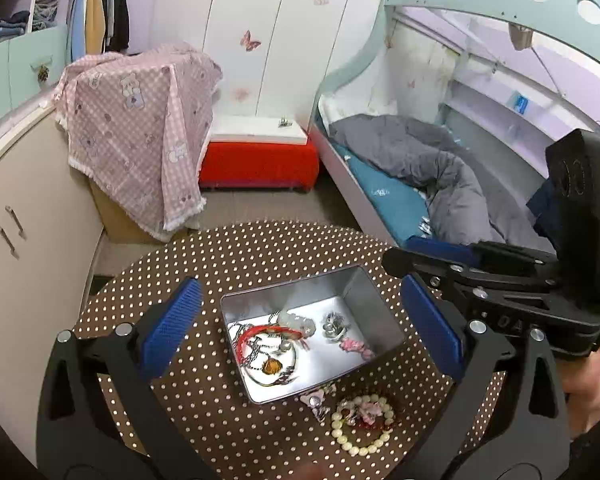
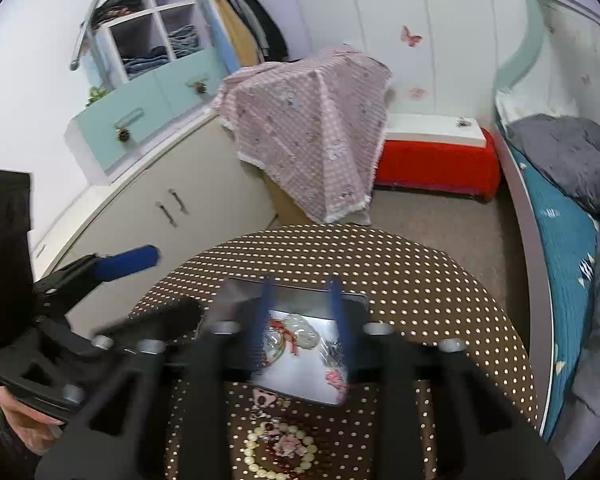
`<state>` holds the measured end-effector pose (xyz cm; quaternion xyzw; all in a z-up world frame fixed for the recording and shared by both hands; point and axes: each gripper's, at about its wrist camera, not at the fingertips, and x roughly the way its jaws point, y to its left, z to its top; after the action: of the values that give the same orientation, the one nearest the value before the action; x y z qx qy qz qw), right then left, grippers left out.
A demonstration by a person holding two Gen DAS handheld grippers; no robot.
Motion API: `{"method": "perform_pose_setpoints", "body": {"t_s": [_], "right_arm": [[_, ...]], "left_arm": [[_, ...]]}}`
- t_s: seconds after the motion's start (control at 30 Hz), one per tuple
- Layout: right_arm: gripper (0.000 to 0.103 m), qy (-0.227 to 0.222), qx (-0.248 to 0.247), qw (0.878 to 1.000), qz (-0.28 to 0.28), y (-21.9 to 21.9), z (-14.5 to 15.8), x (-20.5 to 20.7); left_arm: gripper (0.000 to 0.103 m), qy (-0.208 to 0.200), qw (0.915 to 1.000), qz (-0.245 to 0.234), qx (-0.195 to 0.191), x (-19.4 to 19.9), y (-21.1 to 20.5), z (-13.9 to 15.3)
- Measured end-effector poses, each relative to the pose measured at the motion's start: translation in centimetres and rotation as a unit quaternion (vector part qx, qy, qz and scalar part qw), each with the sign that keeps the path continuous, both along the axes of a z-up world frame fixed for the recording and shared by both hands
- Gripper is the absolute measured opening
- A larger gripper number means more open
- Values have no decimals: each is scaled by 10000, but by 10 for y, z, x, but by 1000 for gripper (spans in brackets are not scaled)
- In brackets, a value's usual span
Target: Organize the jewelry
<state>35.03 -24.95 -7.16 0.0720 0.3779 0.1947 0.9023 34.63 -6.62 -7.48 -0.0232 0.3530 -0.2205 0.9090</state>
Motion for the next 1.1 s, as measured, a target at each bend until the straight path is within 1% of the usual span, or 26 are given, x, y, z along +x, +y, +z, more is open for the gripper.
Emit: {"method": "perform_pose_setpoints", "body": {"t_s": [0.03, 0.07, 0.1, 0.13, 0.17, 0.3, 0.43, 0.6, 0.8, 0.93, 1.0, 1.1], "right_arm": [[71, -16, 32, 10000, -66, -3, -1, -2], [81, -50, 18, 9999, -158, -5, -2, -5], [85, -71, 30, 9997, -230, -8, -1, -7], [93, -81, 60, 9995, -288, -11, -1, -8], [96, -104, 117, 9993, -336, -14, 0, -10], [96, -116, 162, 9984, -532, -21, 4, -16], [96, -338, 144, 9974, -614, -23, 18, -32], [96, -621, 119, 9957, -673, -24, 38, -53], [96, -880, -10, 9935, -729, -25, 52, -81], [96, -953, -59, 9933, -649, -25, 51, -99], [96, -950, -48, 9937, -585, -27, 46, -108], [96, -884, -175, 9942, -592, -27, 35, -119]], "left_arm": [[97, 9, 10000, 58, 15, 0, 2, -1], [97, 0, 9999, 111, 2, -1, 5, -2], [97, 5, 9999, 129, -27, -2, 8, -2], [97, 7, 9999, 146, -49, -3, 10, -1], [97, -7, 9998, 173, -59, -5, 12, 0], [97, -136, 9991, 401, -89, -15, 24, 6], [97, -363, 9976, 583, -27, -32, 33, 15], [97, -597, 9958, 686, 72, -56, 39, 25], [97, -691, 9944, 793, 81, -77, 50, 26], [97, -714, 9937, 863, 89, -91, 57, 24], [97, -715, 9936, 870, 125, -97, 59, 21], [97, -657, 9936, 904, 156, -103, 60, 15]]}}
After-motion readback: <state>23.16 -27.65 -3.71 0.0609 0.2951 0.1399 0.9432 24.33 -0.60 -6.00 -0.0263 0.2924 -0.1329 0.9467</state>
